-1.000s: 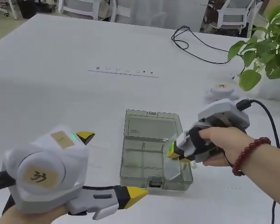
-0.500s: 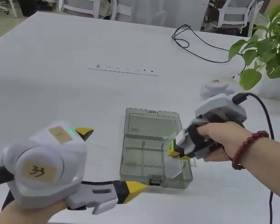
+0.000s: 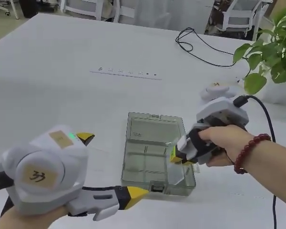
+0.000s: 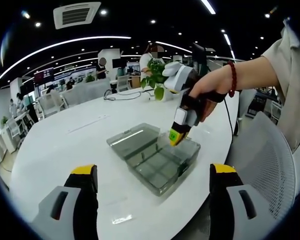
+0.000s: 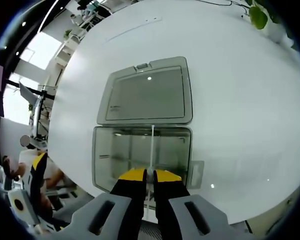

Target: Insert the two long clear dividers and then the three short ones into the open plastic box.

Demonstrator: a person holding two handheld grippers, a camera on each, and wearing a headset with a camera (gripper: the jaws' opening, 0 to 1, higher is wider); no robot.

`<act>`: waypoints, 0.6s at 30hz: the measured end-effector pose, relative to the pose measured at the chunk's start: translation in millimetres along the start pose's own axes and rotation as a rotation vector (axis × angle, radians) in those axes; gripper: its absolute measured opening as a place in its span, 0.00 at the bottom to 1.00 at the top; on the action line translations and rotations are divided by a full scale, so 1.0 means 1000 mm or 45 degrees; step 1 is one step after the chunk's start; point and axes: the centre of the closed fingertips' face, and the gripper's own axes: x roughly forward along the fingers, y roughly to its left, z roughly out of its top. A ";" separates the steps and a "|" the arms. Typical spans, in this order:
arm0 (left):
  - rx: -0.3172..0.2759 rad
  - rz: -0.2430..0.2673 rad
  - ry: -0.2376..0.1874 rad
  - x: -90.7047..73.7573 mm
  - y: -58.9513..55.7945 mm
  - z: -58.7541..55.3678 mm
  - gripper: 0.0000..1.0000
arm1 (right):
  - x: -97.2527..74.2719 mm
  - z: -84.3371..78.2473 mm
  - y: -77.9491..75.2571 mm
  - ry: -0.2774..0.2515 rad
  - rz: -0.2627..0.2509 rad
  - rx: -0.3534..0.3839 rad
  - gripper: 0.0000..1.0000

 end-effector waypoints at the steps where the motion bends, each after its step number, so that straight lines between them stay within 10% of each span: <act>1: -0.002 0.001 0.000 0.000 0.000 0.000 0.95 | 0.001 0.000 0.000 0.004 -0.007 -0.009 0.07; 18: -0.012 0.014 0.000 -0.002 0.002 0.000 0.93 | 0.010 0.000 0.005 0.048 -0.230 -0.355 0.07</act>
